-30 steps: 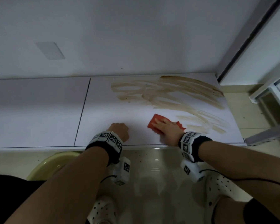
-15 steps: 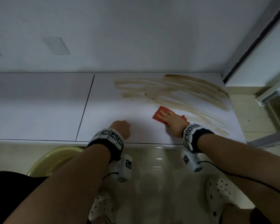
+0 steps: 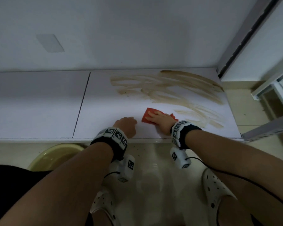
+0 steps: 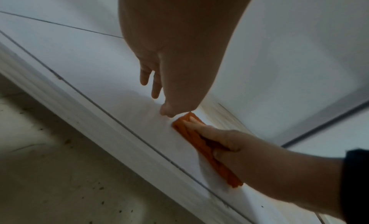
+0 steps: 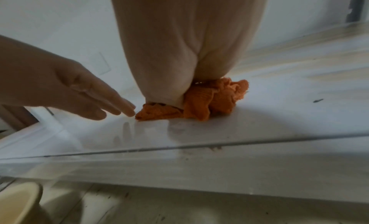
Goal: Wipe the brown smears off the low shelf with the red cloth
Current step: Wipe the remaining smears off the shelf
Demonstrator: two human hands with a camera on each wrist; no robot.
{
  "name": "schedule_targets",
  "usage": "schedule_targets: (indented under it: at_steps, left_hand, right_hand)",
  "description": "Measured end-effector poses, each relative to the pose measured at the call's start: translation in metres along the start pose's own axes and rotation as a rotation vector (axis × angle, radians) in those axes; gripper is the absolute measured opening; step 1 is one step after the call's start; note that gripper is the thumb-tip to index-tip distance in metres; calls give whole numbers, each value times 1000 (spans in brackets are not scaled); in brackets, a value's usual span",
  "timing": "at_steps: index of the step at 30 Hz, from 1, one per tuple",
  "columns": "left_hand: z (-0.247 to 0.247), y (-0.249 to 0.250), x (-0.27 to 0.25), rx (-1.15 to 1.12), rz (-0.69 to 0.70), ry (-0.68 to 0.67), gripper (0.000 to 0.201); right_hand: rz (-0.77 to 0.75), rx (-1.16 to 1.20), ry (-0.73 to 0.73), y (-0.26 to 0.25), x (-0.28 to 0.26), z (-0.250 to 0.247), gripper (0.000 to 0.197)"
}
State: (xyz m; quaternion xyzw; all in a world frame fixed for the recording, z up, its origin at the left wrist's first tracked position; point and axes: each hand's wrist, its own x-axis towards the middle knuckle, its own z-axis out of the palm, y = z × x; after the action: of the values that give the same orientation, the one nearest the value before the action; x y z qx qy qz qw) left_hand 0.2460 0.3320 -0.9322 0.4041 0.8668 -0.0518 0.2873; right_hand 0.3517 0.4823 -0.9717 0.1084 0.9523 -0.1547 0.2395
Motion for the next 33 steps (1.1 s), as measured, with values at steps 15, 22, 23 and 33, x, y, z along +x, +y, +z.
schedule_targets:
  at_steps: [15, 22, 23, 33]
  left_hand:
    - [9, 9, 18, 45, -8, -28, 42]
    - [7, 12, 25, 49, -40, -58, 43]
    - [7, 11, 25, 41, -42, -68, 44]
    - [9, 13, 25, 49, -44, -59, 44]
  right_hand:
    - [-47, -76, -31, -8, -8, 11, 64]
    - [53, 34, 21, 20, -18, -6, 70]
    - [116, 81, 15, 30, -29, -8, 70]
    - [16, -105, -59, -8, -46, 9, 71]
